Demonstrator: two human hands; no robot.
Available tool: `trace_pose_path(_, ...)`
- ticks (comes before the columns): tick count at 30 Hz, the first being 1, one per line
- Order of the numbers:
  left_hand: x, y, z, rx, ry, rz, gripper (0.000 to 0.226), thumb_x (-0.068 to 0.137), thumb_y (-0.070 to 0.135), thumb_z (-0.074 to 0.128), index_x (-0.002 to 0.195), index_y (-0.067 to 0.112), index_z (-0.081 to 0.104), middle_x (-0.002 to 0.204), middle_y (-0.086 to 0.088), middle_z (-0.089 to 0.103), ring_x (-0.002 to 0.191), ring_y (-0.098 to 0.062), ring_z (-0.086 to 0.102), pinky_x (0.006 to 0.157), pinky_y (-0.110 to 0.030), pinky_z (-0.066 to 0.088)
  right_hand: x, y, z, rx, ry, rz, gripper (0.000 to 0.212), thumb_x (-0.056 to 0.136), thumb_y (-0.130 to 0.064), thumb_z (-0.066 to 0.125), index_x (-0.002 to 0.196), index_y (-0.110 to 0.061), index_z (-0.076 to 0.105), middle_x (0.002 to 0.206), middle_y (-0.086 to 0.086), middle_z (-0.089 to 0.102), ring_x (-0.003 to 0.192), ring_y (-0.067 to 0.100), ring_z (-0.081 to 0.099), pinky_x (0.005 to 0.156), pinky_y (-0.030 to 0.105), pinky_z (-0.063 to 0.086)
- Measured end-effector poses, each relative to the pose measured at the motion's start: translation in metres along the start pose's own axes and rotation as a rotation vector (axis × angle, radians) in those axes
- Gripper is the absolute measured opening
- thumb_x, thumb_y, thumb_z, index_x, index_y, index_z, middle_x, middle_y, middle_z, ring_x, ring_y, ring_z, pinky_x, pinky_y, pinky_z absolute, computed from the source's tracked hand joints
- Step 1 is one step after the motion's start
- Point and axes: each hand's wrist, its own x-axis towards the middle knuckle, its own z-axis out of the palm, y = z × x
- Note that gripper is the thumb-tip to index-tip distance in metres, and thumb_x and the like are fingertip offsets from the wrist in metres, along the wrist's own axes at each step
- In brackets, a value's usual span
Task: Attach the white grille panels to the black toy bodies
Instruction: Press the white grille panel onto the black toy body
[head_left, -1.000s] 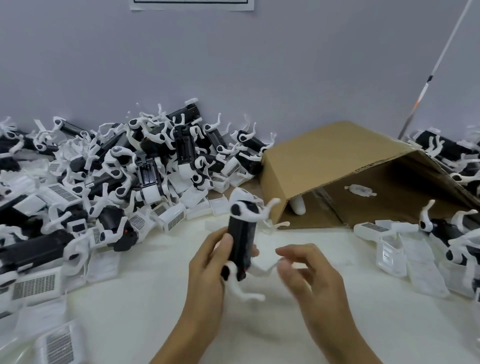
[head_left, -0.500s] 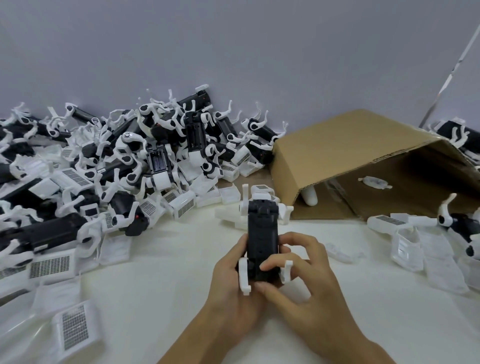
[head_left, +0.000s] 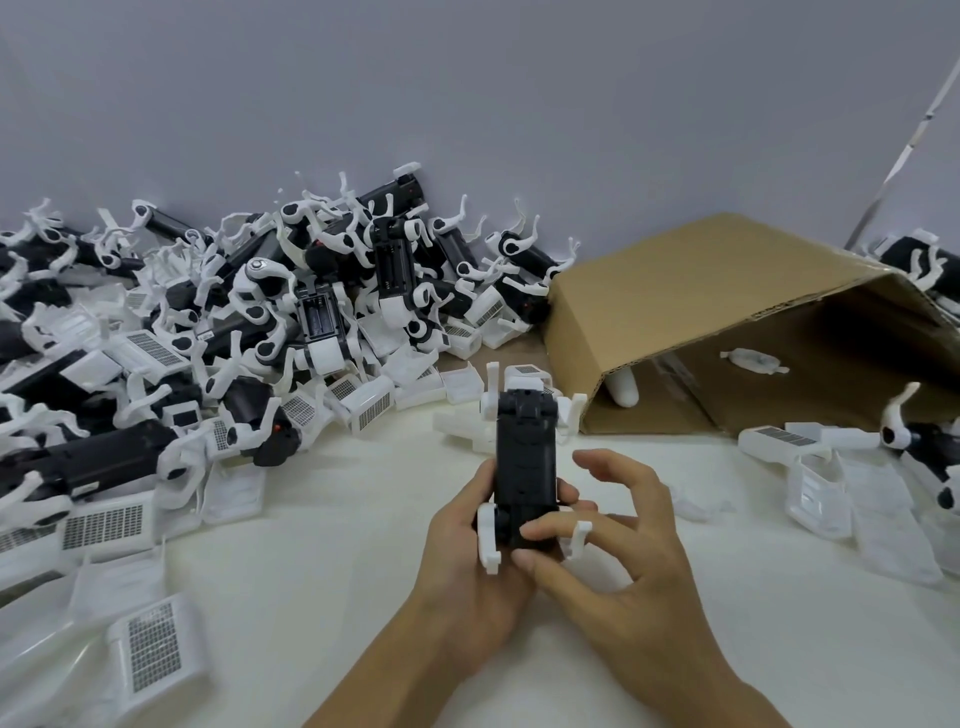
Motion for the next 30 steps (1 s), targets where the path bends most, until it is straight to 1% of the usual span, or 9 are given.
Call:
trace_pose_path(3, 0.0004, 0.0002, 0.0000, -0.006, -0.005, 0.002, 0.051, 0.103, 0.035, 0.040, 0.099, -0.003, 0.075, 0.095, -0.019, 0.064, 0.096, -0.034, 0.062, 0.096, -0.039, 0.044, -0.0005, -0.0002, -0.0006, 0.015, -0.001, 0.004, 0.041, 0.067, -0.016, 0.094, 0.089, -0.045, 0.076, 0.138, -0.013, 0.047, 0.131, 0.009, 0.046, 0.094, 0.024, 0.043)
trace_pose_path(6, -0.0005, -0.0006, 0.0011, -0.006, 0.001, -0.002, 0.042, 0.099, 0.030, 0.045, 0.106, 0.000, 0.074, 0.095, -0.019, 0.062, 0.095, -0.031, 0.053, 0.088, -0.036, 0.044, -0.0004, -0.0009, -0.0018, 0.086, -0.040, 0.039, 0.037, 0.070, -0.026, 0.088, 0.097, -0.045, 0.072, 0.136, -0.024, 0.042, 0.133, 0.004, 0.043, 0.100, 0.013, 0.038)
trace_pose_path(10, 0.0001, 0.0006, 0.0019, -0.029, -0.016, -0.001, 0.038, 0.098, 0.027, 0.047, 0.108, -0.002, 0.070, 0.096, -0.019, 0.059, 0.083, -0.028, 0.056, 0.079, -0.033, 0.050, 0.0000, 0.0011, -0.0014, 0.092, -0.096, 0.097, 0.042, 0.073, -0.015, 0.090, 0.093, -0.046, 0.071, 0.127, -0.030, 0.042, 0.130, 0.000, 0.046, 0.102, 0.024, 0.037)
trace_pose_path(17, 0.0011, 0.0005, -0.0010, 0.003, 0.011, -0.007, 0.049, 0.104, 0.031, 0.040, 0.097, -0.001, 0.076, 0.096, -0.018, 0.065, 0.087, -0.029, 0.059, 0.086, -0.036, 0.045, -0.0004, -0.0011, -0.0009, 0.124, -0.076, 0.059, 0.020, 0.072, -0.027, 0.081, 0.086, -0.038, 0.071, 0.125, -0.022, 0.045, 0.125, 0.003, 0.052, 0.098, 0.021, 0.041)
trace_pose_path(19, 0.0009, 0.0013, -0.0009, -0.003, 0.016, -0.006, 0.050, 0.105, 0.031, 0.039, 0.098, -0.002, 0.076, 0.096, -0.019, 0.065, 0.096, -0.032, 0.056, 0.092, -0.039, 0.044, -0.0009, -0.0004, -0.0011, 0.124, -0.084, 0.069, 0.025, 0.074, -0.024, 0.087, 0.086, -0.040, 0.073, 0.126, -0.024, 0.045, 0.127, 0.004, 0.052, 0.098, 0.017, 0.040)
trace_pose_path(22, 0.0013, 0.0024, -0.0012, -0.025, 0.017, -0.008, 0.053, 0.106, 0.033, 0.038, 0.098, -0.003, 0.076, 0.094, -0.019, 0.065, 0.096, -0.033, 0.059, 0.097, -0.040, 0.043, -0.0012, 0.0012, -0.0014, 0.073, -0.053, 0.077, 0.036, 0.072, -0.016, 0.090, 0.087, -0.045, 0.075, 0.134, -0.023, 0.044, 0.130, 0.004, 0.048, 0.099, 0.022, 0.040)
trace_pose_path(26, 0.0037, 0.0009, -0.0033, -0.059, 0.024, -0.006, 0.049, 0.102, 0.030, 0.041, 0.105, -0.007, 0.073, 0.099, -0.023, 0.065, 0.093, -0.034, 0.063, 0.089, -0.039, 0.050, 0.0000, 0.0012, -0.0026, 0.096, -0.031, 0.102, 0.034, 0.071, -0.018, 0.090, 0.087, -0.044, 0.077, 0.138, -0.026, 0.042, 0.129, 0.005, 0.046, 0.095, 0.006, 0.038)
trace_pose_path(28, 0.0043, 0.0007, -0.0043, -0.078, 0.020, 0.016, 0.045, 0.097, 0.026, 0.045, 0.111, -0.008, 0.071, 0.103, -0.025, 0.065, 0.091, -0.035, 0.065, 0.095, -0.044, 0.049, 0.0014, 0.0009, -0.0039, 0.135, -0.023, 0.142, 0.039, 0.070, -0.024, 0.090, 0.097, -0.047, 0.075, 0.135, -0.027, 0.042, 0.127, 0.004, 0.048, 0.092, 0.008, 0.043)
trace_pose_path(30, 0.0053, 0.0022, -0.0055, -0.080, 0.003, 0.054, 0.042, 0.091, 0.021, 0.053, 0.117, -0.008, 0.069, 0.109, -0.027, 0.067, 0.095, -0.038, 0.067, 0.094, -0.048, 0.050, 0.0038, 0.0032, -0.0052, 0.148, 0.035, 0.188, 0.056, 0.069, -0.035, 0.086, 0.117, -0.049, 0.063, 0.130, -0.030, 0.042, 0.124, -0.001, 0.049, 0.086, 0.013, 0.049)
